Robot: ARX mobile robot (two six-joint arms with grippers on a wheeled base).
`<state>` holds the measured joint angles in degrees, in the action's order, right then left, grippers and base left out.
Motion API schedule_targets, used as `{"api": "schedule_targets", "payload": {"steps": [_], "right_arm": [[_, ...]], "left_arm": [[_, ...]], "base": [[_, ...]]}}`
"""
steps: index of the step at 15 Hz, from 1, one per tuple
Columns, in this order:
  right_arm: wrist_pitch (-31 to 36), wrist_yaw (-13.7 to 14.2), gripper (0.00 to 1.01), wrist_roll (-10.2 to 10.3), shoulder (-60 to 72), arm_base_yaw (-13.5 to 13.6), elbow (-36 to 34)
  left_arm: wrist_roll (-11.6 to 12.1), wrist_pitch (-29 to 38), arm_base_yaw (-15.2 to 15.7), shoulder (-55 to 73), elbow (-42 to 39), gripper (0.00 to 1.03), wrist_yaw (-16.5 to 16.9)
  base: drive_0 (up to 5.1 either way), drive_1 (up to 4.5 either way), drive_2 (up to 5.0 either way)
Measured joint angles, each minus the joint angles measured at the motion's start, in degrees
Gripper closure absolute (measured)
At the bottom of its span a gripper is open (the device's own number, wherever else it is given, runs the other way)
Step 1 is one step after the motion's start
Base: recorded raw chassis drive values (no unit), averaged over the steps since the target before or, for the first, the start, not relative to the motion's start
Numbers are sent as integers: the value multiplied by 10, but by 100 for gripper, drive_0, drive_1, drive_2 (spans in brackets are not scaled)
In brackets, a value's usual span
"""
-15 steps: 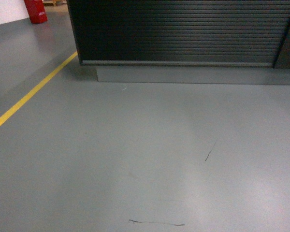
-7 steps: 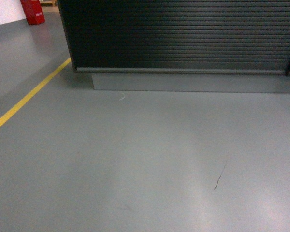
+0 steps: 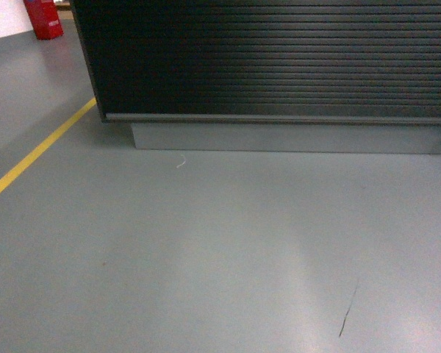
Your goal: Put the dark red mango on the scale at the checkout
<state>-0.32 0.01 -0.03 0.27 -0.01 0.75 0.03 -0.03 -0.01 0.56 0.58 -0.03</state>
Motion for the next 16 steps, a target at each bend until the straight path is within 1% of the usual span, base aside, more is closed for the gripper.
{"api": "schedule_targets", "payload": {"steps": [16], "right_arm": [[1,0,3,0,0,0,0]], "left_arm": [[0,-2,0,0,0,5,0]], "base": [[1,386,-384]]}}
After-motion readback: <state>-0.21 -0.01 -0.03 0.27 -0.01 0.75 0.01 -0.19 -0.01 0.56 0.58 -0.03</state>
